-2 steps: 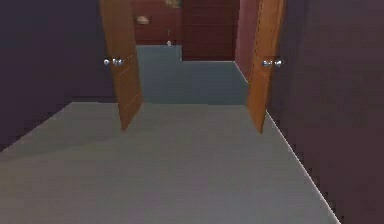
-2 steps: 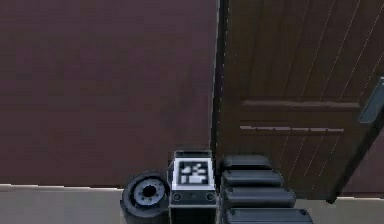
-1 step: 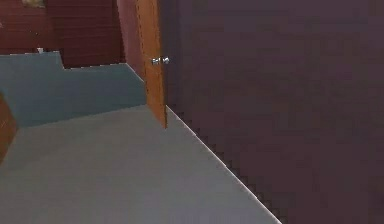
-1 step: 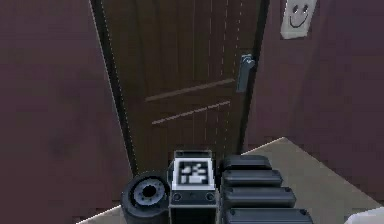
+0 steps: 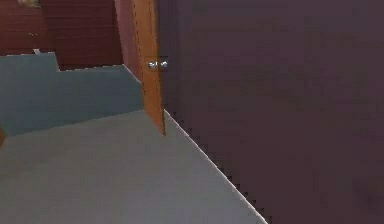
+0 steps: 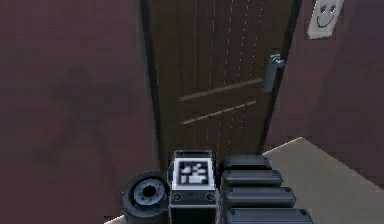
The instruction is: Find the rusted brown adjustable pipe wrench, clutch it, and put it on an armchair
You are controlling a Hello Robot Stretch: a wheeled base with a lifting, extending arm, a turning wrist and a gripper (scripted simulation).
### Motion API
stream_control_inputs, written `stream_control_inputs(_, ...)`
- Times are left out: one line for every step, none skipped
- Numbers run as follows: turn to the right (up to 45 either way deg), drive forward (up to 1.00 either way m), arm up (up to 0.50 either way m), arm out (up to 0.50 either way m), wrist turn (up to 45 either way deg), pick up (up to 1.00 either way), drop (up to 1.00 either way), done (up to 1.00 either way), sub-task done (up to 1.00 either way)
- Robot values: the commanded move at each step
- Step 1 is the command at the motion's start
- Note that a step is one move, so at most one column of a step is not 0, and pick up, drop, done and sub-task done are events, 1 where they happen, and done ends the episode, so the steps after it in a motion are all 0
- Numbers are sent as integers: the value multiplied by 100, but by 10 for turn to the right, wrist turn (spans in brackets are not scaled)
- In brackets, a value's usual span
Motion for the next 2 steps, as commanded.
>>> stream_control_inputs(-450, 0, 0, 0, 0, 0, 0, 0, 0)
stream_control_inputs(-240, 0, 0, 0, 0, 0, 0, 0, 0)
